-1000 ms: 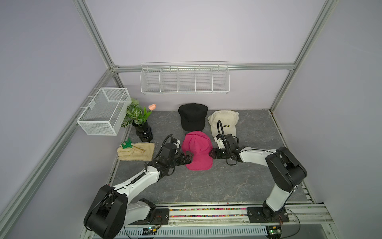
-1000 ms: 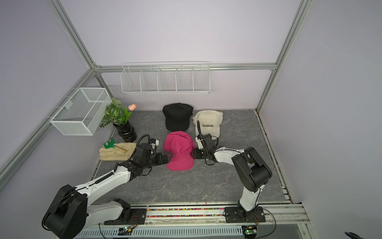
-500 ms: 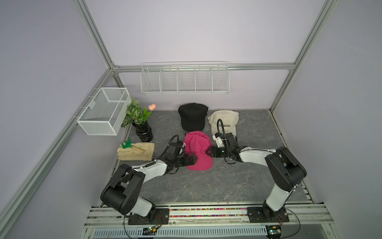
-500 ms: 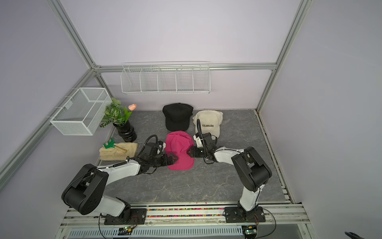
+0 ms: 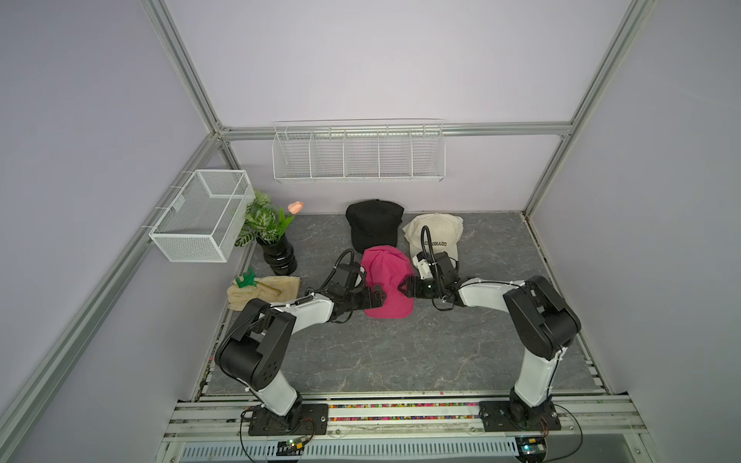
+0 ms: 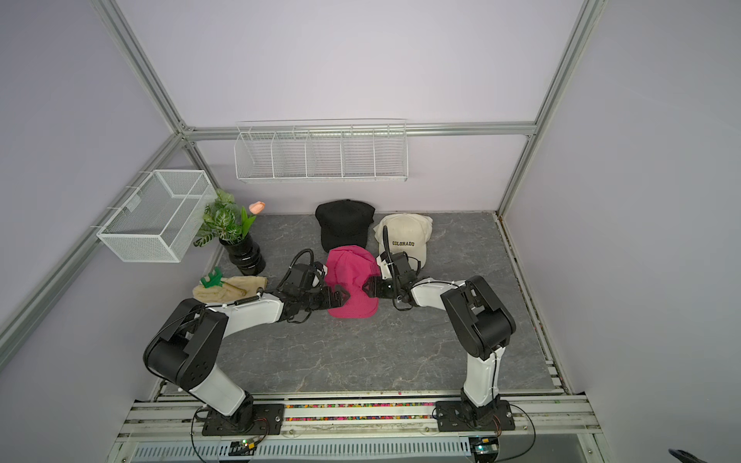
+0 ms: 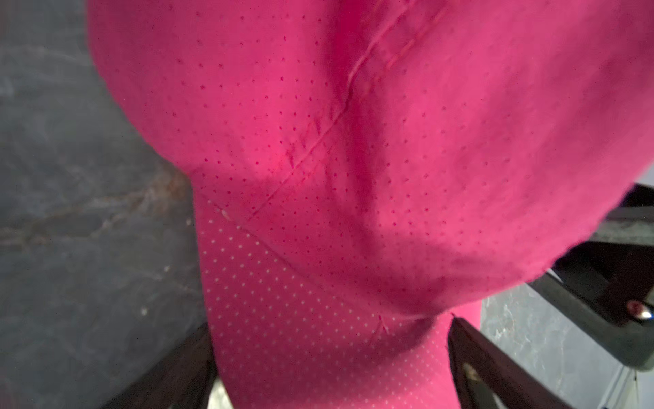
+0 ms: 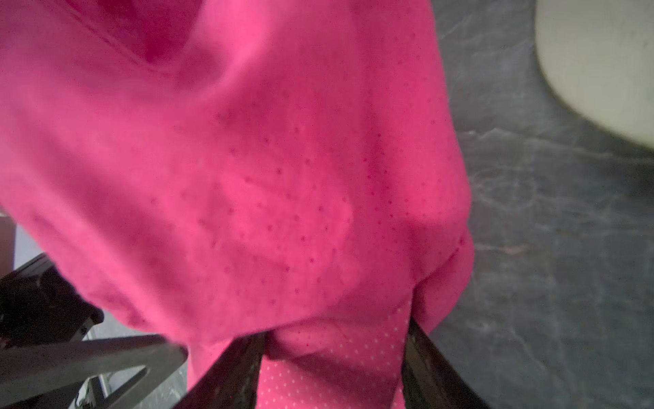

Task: Stack the baseball caps by color
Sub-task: Move the baseball cap to the center of the board, then reset both arms

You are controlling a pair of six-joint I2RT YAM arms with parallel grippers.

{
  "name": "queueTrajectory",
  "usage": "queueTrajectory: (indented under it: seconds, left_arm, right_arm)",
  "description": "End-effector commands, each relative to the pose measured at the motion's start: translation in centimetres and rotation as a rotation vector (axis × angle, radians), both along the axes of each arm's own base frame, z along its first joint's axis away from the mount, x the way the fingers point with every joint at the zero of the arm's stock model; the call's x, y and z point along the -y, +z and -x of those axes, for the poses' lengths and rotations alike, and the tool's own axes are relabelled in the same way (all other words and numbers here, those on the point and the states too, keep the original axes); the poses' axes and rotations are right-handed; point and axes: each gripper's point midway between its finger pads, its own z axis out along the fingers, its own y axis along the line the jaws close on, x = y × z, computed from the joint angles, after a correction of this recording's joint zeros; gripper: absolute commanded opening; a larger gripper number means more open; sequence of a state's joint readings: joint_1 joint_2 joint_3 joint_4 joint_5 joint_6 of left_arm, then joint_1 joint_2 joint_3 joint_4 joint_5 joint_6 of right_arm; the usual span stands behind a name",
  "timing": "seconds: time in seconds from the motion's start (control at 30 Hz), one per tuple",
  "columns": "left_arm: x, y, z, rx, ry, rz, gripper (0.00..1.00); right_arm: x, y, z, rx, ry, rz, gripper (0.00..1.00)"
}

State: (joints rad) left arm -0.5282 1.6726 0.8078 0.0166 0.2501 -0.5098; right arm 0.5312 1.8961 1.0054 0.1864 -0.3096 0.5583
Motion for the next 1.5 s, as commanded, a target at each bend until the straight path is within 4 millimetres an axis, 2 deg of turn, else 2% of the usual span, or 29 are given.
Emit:
queueTrajectory:
  seconds: [0.0, 0.13, 0.27, 0.37, 0.43, 0.57, 0.67, 0.77, 0.9, 0.97, 1.07, 1.13, 1.2, 1.3, 1.37, 1.47]
  left_arm:
    - [0.1, -0.1, -1.6, 0.037, -0.008, -0.052, 1.0]
    - [0.2, 0.6, -3.4, 0.071, 0.023, -0.076, 1.0]
    - [0.4, 2.9, -4.3, 0.126, 0.051, -0.045, 1.0]
    - [-0.9, 4.5, -4.6, 0.173, 0.116, -0.059, 1.0]
    - [-2.3, 5.6, -4.6, 0.211, 0.186, -0.08, 1.0]
    - [-4.9, 8.0, -4.2, 0.295, 0.299, -0.089, 1.0]
    - [-8.4, 9.6, -3.9, 0.363, 0.462, -0.133, 1.0]
    - [-12.1, 11.1, -3.5, 0.426, 0.618, -0.206, 1.0]
    - [-15.7, 12.8, -3.1, 0.494, 0.732, -0.318, 1.0]
    - [-17.2, 13.6, -3.0, 0.521, 0.766, -0.369, 1.0]
    - [-19.6, 15.2, -3.0, 0.603, 0.807, -0.547, 1.0]
    - [-22.0, 16.2, -2.8, 0.64, 0.861, -0.707, 1.0]
    - [-23.7, 16.1, -3.1, 0.636, 0.872, -0.781, 1.0]
    - [-25.5, 14.0, -4.1, 0.6, 0.839, -0.773, 1.0]
    - [-25.7, 12.0, -5.2, 0.56, 0.748, -0.739, 1.0]
    - [-24.6, 8.6, -7.2, 0.491, 0.573, -0.676, 1.0]
  right_arm:
    - [-0.2, -0.7, -1.3, -0.014, -0.034, -0.009, 0.61]
    - [0.0, 0.3, -2.7, 0.025, -0.054, -0.024, 0.62]
    - [1.0, 2.5, -3.7, 0.087, -0.08, -0.022, 0.67]
    - [2.5, 4.7, -4.4, 0.153, -0.124, -0.007, 0.78]
    - [3.5, 6.2, -4.7, 0.207, -0.157, -0.007, 0.85]
    - [5.4, 9.3, -5.0, 0.319, -0.226, -0.011, 0.92]
    - [7.1, 11.8, -5.1, 0.422, -0.3, -0.015, 0.96]
    - [9.4, 12.8, -4.6, 0.502, -0.394, 0.0, 1.0]
    - [12.5, 13.2, -4.3, 0.563, -0.518, 0.061, 0.9]
    - [13.9, 13.3, -4.1, 0.582, -0.559, 0.106, 0.89]
    - [16.5, 13.8, -3.8, 0.63, -0.644, 0.202, 0.89]
    - [18.2, 14.3, -3.7, 0.668, -0.68, 0.278, 0.89]
    - [19.3, 14.9, -3.5, 0.699, -0.683, 0.343, 0.89]
    - [20.8, 15.6, -3.3, 0.711, -0.69, 0.393, 0.89]
    - [21.6, 16.0, -3.1, 0.719, -0.709, 0.397, 0.89]
    - [22.7, 16.5, -2.8, 0.74, -0.747, 0.39, 0.89]
